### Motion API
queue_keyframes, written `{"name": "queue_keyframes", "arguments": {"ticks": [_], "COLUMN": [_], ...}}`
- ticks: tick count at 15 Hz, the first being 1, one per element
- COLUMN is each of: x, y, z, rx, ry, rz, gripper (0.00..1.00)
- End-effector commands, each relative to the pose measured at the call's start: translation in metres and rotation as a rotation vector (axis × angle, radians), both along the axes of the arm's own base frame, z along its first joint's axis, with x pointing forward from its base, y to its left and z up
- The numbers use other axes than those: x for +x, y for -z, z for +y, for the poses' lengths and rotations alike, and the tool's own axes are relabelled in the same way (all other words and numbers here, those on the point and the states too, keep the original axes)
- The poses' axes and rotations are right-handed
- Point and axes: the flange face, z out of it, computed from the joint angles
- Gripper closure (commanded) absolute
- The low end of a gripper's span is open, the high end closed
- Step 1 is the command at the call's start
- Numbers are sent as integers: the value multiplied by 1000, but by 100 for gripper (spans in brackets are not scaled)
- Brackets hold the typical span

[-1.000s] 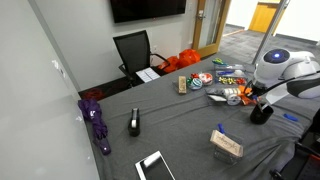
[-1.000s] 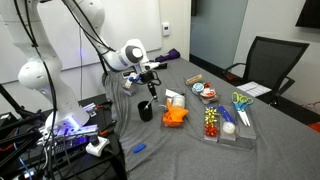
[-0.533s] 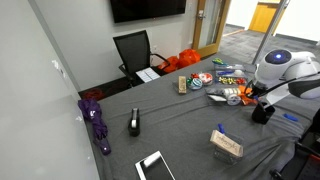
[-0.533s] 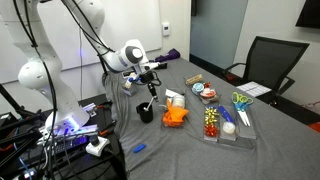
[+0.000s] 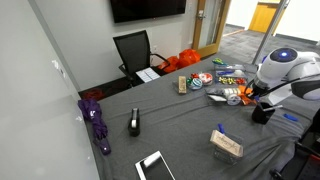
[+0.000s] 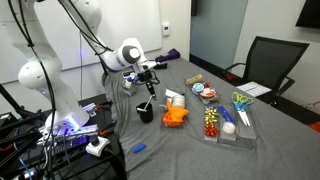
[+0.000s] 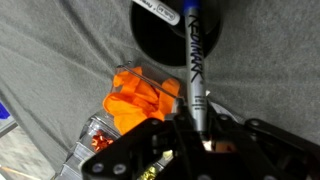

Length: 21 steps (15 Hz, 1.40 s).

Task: Remove the blue marker from the black mug and put it in the container on the left.

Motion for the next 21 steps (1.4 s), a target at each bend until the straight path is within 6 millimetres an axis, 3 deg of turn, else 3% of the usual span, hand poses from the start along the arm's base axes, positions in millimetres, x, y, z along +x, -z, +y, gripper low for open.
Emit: {"name": "queue_keyframes", "arguments": {"ticks": [1,21], "x": [-16,-27], "y": [-19,-103], "z": [4,2], "rx": [66,273], "ry": [-38,-98], "rz": [-20,-89], "gripper": [96,96]}}
